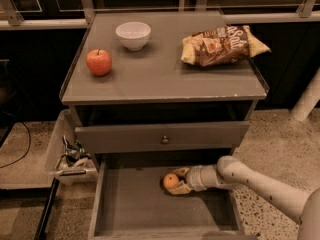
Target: Pick orange from middle drawer and place on counter
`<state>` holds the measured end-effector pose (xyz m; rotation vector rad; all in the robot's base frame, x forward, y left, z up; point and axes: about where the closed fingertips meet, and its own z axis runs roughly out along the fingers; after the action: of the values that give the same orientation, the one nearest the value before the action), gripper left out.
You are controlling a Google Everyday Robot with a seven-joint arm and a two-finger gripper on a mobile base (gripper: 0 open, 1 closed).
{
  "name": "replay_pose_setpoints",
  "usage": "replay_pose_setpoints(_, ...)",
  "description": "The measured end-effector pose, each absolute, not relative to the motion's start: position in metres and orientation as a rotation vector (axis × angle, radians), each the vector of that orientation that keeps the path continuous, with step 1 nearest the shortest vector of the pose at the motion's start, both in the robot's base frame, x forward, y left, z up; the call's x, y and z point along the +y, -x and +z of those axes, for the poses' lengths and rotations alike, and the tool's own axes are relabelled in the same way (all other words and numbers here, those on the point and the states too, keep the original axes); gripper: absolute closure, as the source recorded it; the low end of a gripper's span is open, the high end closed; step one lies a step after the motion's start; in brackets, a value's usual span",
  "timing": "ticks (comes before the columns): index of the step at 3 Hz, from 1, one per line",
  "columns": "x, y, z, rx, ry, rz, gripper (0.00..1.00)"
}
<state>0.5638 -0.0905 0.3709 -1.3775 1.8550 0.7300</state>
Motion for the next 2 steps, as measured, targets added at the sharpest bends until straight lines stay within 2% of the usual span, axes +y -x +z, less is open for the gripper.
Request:
replay_pose_setpoints(1,-0.0904,-0.5638,0.3709,1.855,1.377,0.730,1.00)
replay_pose_setpoints(2,-0.0904,-0.5632,0.3704,1.857,1.377,0.732,1.00)
